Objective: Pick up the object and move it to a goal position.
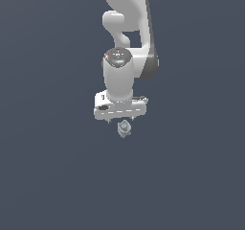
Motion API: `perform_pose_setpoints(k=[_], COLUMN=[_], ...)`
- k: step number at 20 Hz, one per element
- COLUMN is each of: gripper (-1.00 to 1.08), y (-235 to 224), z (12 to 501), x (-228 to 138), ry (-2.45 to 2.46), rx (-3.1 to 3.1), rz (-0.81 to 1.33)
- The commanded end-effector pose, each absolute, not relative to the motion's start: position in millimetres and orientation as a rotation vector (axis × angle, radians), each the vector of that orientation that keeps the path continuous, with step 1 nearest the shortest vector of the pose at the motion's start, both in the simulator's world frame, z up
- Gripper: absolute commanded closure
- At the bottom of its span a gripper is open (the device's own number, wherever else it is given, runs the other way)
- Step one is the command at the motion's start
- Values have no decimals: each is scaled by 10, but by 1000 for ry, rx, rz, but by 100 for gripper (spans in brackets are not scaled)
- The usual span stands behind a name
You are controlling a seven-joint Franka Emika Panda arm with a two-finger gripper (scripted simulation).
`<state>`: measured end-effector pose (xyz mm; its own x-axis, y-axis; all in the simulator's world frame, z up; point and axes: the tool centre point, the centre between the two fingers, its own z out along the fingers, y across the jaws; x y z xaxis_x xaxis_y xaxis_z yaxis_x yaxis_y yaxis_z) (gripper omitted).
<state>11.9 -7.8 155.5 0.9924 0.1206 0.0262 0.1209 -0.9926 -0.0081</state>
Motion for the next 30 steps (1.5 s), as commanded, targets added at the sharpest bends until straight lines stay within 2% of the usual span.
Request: perform_pose_setpoints(k=[1, 15, 30], gripper=[-92, -92, -92], y=[-61, 66, 86], z=[1473, 984, 740], x=[96, -75, -106], ry=[-264, -738, -796], rx=[-3124, -3054, -3039], rz=[-34, -4, 0])
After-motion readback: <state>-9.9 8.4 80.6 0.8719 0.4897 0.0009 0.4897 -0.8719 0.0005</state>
